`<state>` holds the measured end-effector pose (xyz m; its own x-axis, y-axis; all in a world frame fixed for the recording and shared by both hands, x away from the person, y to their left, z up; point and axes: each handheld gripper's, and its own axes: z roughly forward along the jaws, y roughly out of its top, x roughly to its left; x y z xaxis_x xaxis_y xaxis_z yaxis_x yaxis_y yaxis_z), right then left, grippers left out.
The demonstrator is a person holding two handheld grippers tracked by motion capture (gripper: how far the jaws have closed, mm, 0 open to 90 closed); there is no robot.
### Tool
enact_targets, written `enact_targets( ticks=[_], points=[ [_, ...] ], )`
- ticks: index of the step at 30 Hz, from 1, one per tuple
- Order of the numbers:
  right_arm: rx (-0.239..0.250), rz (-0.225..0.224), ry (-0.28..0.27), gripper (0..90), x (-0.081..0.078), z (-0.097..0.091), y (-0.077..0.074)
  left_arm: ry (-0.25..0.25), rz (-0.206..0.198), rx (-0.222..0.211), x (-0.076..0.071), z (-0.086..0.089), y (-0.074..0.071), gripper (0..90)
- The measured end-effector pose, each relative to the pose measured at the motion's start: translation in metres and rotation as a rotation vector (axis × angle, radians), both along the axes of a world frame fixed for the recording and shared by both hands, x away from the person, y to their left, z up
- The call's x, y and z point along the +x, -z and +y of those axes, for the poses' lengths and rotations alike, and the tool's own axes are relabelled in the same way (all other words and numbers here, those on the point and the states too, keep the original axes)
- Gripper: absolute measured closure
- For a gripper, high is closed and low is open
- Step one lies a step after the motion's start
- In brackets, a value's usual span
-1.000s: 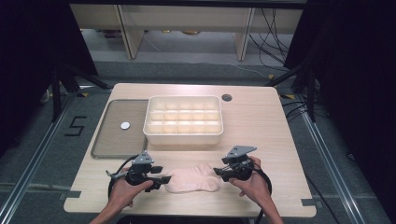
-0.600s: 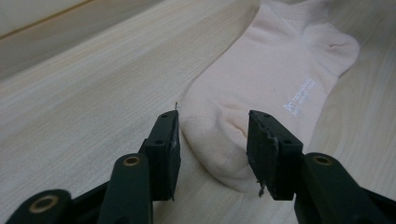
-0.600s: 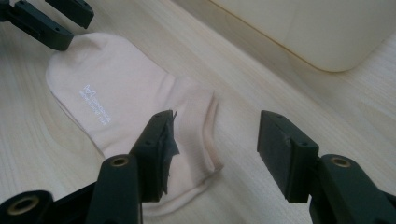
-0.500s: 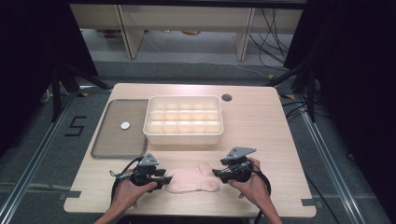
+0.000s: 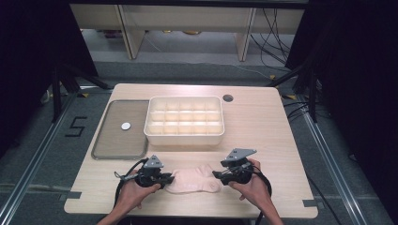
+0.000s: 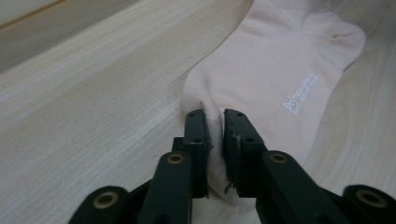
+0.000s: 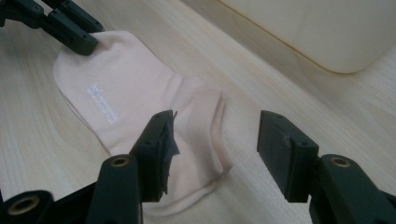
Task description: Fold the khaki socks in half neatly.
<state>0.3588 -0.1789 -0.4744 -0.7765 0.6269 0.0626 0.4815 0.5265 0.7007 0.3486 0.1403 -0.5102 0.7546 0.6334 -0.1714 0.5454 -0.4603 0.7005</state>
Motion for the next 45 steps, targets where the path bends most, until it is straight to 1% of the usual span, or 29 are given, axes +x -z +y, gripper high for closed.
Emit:
enact_targets(
  ticks=[4,5,6,9,11,12,13,15,16,17,18,19,20,21,22,23,26,27,29,30,31,33,35,36,37,38,39,41,45],
  points=[
    [0.015,-0.007,0.003,48.8,-0.001,0.003,0.000,-0.003,0.001,-0.006,-0.001,0.001,-0.002,83.1],
    [0.008,-0.003,-0.016,49.8,-0.001,0.003,-0.001,-0.007,0.002,-0.010,-0.001,0.001,-0.002,83.1],
    [0.014,-0.001,-0.010,50.7,-0.002,0.004,-0.001,-0.007,0.001,-0.023,-0.001,0.000,-0.003,83.3],
    [0.025,-0.006,-0.022,54.6,-0.005,0.008,-0.003,0.005,-0.007,-0.014,-0.002,0.002,-0.009,83.7],
    [0.048,0.007,-0.043,62.7,-0.008,0.014,-0.004,0.004,-0.020,-0.031,-0.002,0.001,-0.012,84.0],
    [0.048,-0.013,-0.058,65.8,-0.009,0.016,-0.005,0.004,-0.020,-0.031,-0.002,0.001,-0.012,84.0],
    [0.048,-0.013,-0.058,65.8,-0.009,0.016,-0.005,0.001,-0.018,-0.028,-0.003,0.002,-0.013,84.0],
    [0.056,-0.010,-0.075,71.4,-0.013,0.023,-0.005,0.011,-0.020,-0.030,-0.003,0.002,-0.014,84.1],
    [0.043,-0.015,-0.113,76.4,-0.017,0.030,-0.004,0.021,-0.014,-0.018,-0.004,0.003,-0.016,84.2],
    [0.040,-0.013,-0.121,78.2,-0.018,0.035,-0.003,0.021,-0.014,-0.018,-0.004,0.003,-0.016,84.1],
    [0.023,-0.004,-0.136,79.4,-0.019,0.038,-0.002,0.014,-0.013,-0.036,-0.005,0.002,-0.017,84.2],
    [0.018,-0.005,-0.149,80.8,-0.020,0.043,0.000,0.038,-0.023,-0.021,-0.005,0.003,-0.020,84.1],
    [0.018,-0.005,-0.149,80.8,-0.020,0.043,0.000,0.038,-0.023,-0.021,-0.005,0.003,-0.020,84.1],
    [0.012,-0.003,-0.167,83.3,-0.021,0.051,0.006,0.020,-0.015,-0.042,-0.007,0.002,-0.021,84.1],
    [-0.006,0.013,-0.183,84.4,-0.021,0.055,0.007,0.032,-0.017,-0.037,-0.006,0.003,-0.022,84.1],
    [-0.004,0.005,-0.181,85.4,-0.020,0.059,0.010,0.033,-0.018,-0.047,-0.006,0.003,-0.023,84.1],
    [-0.013,0.017,-0.190,87.3,-0.019,0.066,0.014,0.038,-0.010,-0.038,-0.005,0.004,-0.025,84.1],
    [-0.035,0.023,-0.214,88.7,-0.017,0.071,0.017,0.036,-0.018,-0.049,-0.006,0.004,-0.025,84.1],
    [-0.050,0.036,-0.204,89.0,-0.017,0.073,0.019,0.042,-0.017,-0.042,-0.006,0.004,-0.026,84.1],
    [-0.055,0.031,-0.213,89.4,-0.016,0.075,0.021,0.042,-0.018,-0.043,-0.006,0.004,-0.027,84.1],
    [-0.079,0.054,-0.210,89.7,-0.016,0.077,0.024,0.040,-0.009,-0.049,-0.007,0.003,-0.028,84.1],
    [-0.080,0.062,-0.219,90.0,-0.016,0.080,0.029,0.044,-0.018,-0.050,-0.008,0.004,-0.029,84.0],
    [-0.084,0.059,-0.221,90.0,-0.016,0.080,0.028,0.049,-0.017,-0.047,-0.008,0.005,-0.030,84.0],
    [-0.079,0.069,-0.206,90.0,-0.018,0.081,0.028,0.042,-0.014,-0.049,-0.008,0.005,-0.030,84.0],
    [-0.076,0.048,-0.223,90.0,-0.017,0.082,0.029,0.049,-0.025,-0.042,-0.008,0.006,-0.032,84.0],
    [-0.085,0.050,-0.229,90.0,-0.018,0.082,0.028,0.052,-0.023,-0.047,-0.009,0.007,-0.033,84.0],
    [-0.071,0.049,-0.238,90.0,-0.018,0.085,0.029,0.039,-0.017,-0.059,-0.011,0.006,-0.033,83.9],
    [-0.072,0.054,-0.237,90.0,-0.019,0.088,0.029,0.045,-0.031,-0.063,-0.012,0.009,-0.037,83.8],
    [-0.074,0.060,-0.257,90.0,-0.018,0.092,0.029,0.050,-0.036,-0.067,-0.013,0.011,-0.040,83.8]
  ],
)
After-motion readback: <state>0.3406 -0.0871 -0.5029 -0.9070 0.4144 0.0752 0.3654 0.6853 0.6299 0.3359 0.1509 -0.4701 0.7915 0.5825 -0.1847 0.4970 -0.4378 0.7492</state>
